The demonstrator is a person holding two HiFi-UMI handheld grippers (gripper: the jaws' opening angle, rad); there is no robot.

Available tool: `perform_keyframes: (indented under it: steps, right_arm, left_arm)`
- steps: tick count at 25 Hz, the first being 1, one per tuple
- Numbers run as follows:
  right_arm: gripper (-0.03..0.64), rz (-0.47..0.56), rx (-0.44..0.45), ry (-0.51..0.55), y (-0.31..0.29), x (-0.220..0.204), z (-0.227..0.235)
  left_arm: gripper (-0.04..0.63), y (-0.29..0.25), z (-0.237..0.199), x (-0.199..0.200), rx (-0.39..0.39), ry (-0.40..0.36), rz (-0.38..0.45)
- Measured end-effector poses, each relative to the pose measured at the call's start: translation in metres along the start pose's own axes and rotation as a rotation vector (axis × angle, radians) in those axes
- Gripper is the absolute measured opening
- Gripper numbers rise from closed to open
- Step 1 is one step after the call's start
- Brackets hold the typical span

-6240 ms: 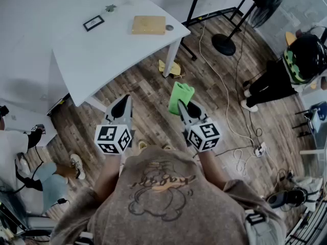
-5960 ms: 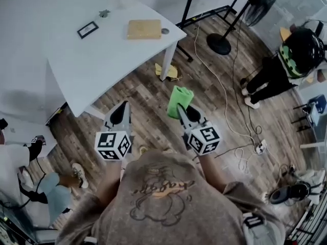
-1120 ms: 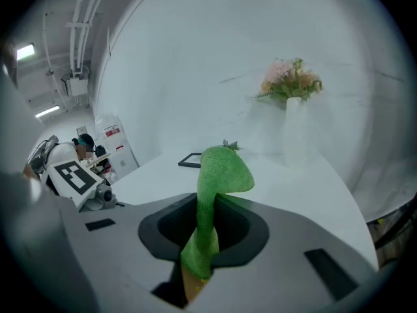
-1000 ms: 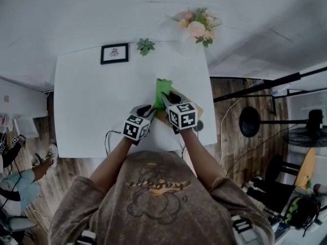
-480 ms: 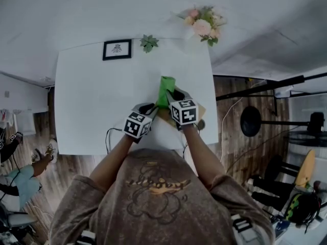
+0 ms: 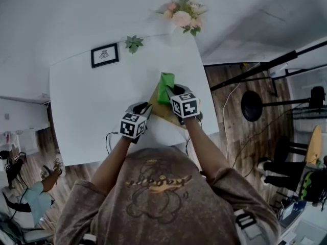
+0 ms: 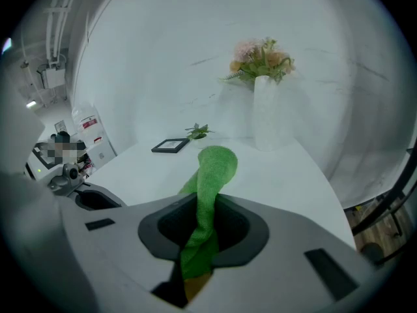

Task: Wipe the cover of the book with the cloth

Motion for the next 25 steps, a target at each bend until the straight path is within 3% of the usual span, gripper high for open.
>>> perform_keyframes:
  steps: [16, 25]
  right_arm:
    - [0.066, 0.083, -0.133, -0.139, 0.078, -0.028, 0.083]
    - [0.066, 0.140, -0.187, -0.155, 0.119, -0.045, 0.114]
  left_arm:
    - [0.083, -0.001, 0.006, 0.001, 0.006, -0.010, -0.009]
    - [0.083, -0.001, 0.010, 0.003, 0.012, -0.005, -0.007]
Point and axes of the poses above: the fingertips, and each gripper's own axes: y backward along the fingers, z to its right, x out of its top, the point moved 1 cm from there along y, backward along the fingers, and after that the axes turned 14 degrees about -y, right-handed, at the moved point
